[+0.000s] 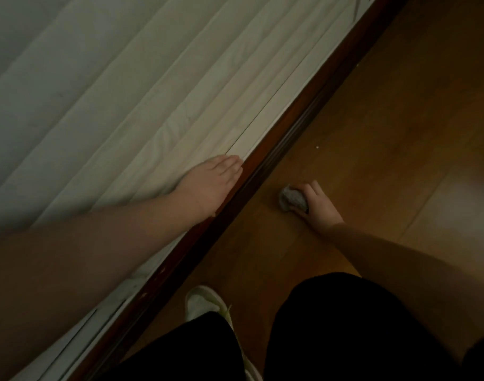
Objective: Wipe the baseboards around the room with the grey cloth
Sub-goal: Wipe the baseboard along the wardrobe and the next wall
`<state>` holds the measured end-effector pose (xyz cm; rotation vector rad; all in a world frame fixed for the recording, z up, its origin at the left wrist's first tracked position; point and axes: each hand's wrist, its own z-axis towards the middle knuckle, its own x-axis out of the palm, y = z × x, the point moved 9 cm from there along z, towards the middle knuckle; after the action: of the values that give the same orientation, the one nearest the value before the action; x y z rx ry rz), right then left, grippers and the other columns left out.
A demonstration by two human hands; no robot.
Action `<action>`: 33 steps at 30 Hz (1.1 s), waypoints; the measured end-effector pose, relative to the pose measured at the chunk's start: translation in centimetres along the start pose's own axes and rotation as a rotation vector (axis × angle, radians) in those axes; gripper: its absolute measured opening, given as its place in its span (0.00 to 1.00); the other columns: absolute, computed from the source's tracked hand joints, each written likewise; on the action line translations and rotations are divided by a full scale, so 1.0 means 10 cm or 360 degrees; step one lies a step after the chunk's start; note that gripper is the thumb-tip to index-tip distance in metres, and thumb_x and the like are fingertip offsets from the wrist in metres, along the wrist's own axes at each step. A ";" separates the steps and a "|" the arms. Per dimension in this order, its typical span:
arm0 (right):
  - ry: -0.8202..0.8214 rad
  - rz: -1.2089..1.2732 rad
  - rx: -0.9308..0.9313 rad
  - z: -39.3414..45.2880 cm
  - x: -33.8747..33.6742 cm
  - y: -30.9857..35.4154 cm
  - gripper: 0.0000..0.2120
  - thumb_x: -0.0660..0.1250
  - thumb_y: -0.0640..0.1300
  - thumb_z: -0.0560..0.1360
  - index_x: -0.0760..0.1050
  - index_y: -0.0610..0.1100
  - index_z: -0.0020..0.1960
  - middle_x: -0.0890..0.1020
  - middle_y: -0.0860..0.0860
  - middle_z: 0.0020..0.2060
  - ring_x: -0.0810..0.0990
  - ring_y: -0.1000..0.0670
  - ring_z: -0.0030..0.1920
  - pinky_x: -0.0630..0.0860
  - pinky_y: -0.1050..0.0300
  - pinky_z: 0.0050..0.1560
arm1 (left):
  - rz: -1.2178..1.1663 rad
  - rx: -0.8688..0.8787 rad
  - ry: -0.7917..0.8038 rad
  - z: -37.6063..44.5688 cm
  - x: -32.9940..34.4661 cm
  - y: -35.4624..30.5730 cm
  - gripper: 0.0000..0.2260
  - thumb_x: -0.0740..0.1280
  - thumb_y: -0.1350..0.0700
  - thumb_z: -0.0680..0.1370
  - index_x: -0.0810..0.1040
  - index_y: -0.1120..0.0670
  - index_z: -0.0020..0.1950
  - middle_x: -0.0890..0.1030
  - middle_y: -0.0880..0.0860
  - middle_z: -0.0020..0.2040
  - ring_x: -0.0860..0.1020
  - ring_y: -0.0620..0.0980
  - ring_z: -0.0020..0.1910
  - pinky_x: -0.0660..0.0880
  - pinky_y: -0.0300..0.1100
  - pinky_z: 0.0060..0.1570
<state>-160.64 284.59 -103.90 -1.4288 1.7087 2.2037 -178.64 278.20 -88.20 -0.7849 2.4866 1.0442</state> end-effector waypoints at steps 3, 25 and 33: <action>-0.0054 -0.0098 -0.0090 -0.06 -0.17 -0.04 0.23 0.69 0.54 0.76 0.67 0.48 0.67 0.69 0.49 0.55 0.75 0.46 0.52 0.69 0.58 0.54 | 0.0059 -0.0106 0.0017 0.15 0.06 -0.13 0.45 0.57 0.38 0.80 0.35 0.68 0.76 0.37 0.66 0.79 0.37 0.63 0.79 0.36 0.57 0.77; 0.0138 -0.0220 -0.0169 -0.08 -0.21 -0.22 0.27 0.73 0.43 0.76 0.69 0.40 0.72 0.74 0.36 0.60 0.75 0.33 0.60 0.75 0.39 0.61 | 0.0280 -0.0129 0.0081 0.36 0.03 -0.04 0.40 0.48 0.43 0.83 0.28 0.72 0.71 0.29 0.70 0.74 0.32 0.65 0.76 0.29 0.58 0.72; -0.0070 -0.0163 -0.0118 -0.05 -0.30 -0.19 0.26 0.71 0.54 0.75 0.68 0.46 0.68 0.72 0.44 0.53 0.73 0.43 0.51 0.75 0.50 0.50 | 0.0359 -0.0140 0.0083 0.35 -0.02 0.01 0.40 0.48 0.41 0.83 0.31 0.70 0.74 0.30 0.69 0.75 0.32 0.66 0.76 0.31 0.60 0.73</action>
<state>-157.65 286.48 -103.43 -1.4368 1.5196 2.2488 -178.20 280.87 -90.40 -0.5716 2.6359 1.2313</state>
